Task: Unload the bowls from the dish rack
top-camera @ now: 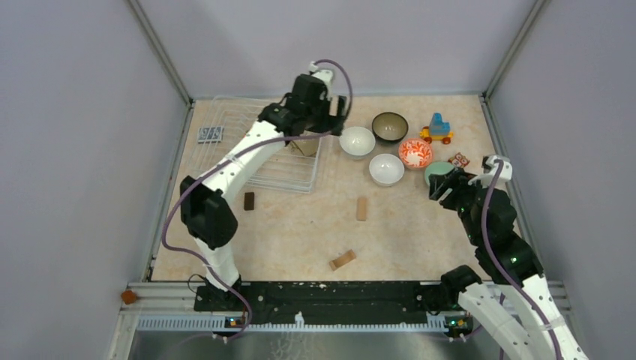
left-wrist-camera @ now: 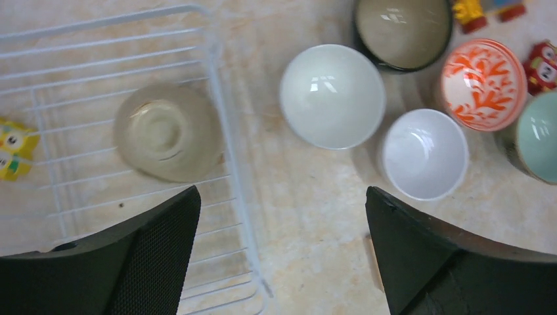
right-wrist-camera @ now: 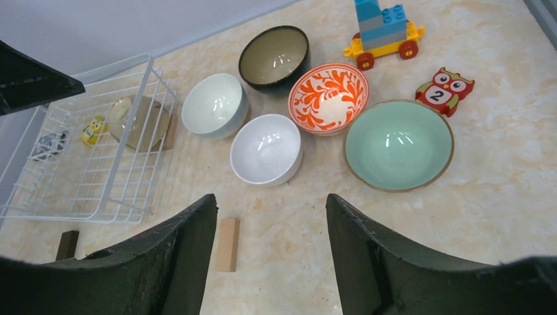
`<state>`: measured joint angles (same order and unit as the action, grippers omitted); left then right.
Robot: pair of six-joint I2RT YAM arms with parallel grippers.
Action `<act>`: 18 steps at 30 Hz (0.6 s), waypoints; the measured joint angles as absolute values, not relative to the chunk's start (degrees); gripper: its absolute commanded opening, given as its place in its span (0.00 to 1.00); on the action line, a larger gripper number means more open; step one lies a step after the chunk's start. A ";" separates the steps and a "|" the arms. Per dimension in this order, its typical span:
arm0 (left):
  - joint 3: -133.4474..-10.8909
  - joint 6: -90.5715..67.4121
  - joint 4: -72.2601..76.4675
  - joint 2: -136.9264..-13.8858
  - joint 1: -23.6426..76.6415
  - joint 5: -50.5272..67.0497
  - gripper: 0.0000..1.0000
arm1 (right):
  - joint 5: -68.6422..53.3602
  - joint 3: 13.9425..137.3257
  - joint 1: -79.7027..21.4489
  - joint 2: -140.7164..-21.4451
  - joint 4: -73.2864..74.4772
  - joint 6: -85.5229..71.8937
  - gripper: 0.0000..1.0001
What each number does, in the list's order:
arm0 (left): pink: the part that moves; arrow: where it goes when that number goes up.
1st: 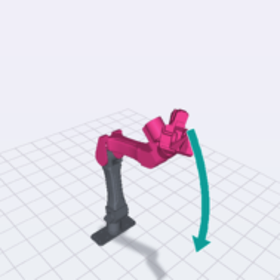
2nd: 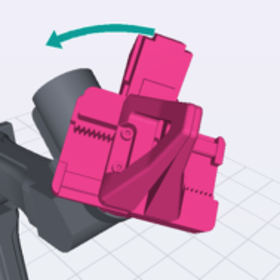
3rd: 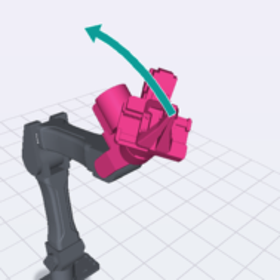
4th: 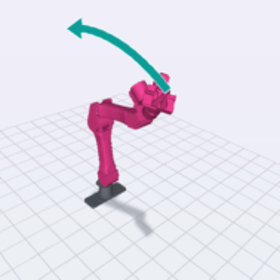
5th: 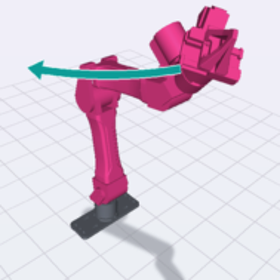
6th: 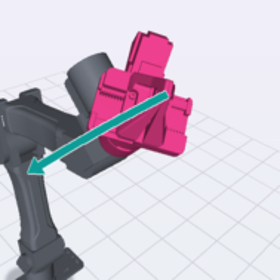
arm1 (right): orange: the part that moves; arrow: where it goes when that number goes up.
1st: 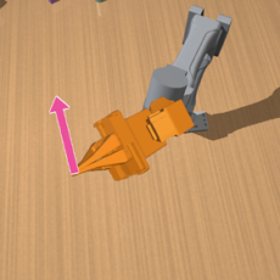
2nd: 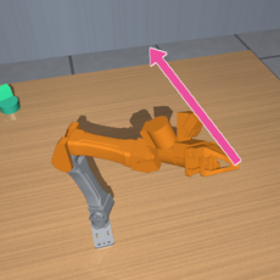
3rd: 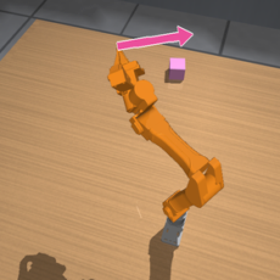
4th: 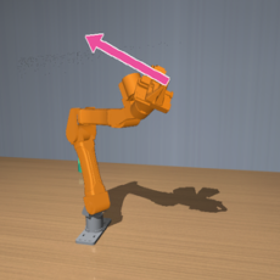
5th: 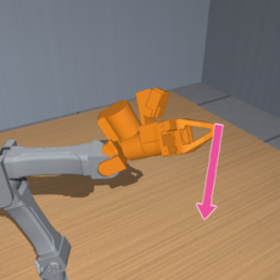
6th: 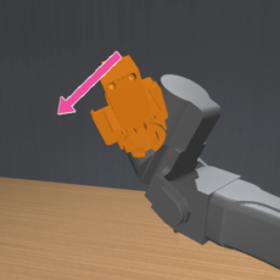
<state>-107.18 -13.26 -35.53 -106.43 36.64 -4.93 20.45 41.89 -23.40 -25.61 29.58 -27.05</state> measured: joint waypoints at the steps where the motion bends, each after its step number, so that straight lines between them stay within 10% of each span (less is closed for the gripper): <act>1: -105.03 -14.00 -35.07 -105.19 33.87 -4.23 0.99 | 20.03 41.76 -23.40 -25.63 29.43 -27.05 0.61; 18: -99.96 -24.10 -33.67 -109.06 17.41 1.19 0.99 | 17.74 41.21 -23.40 -27.51 28.32 -27.03 0.61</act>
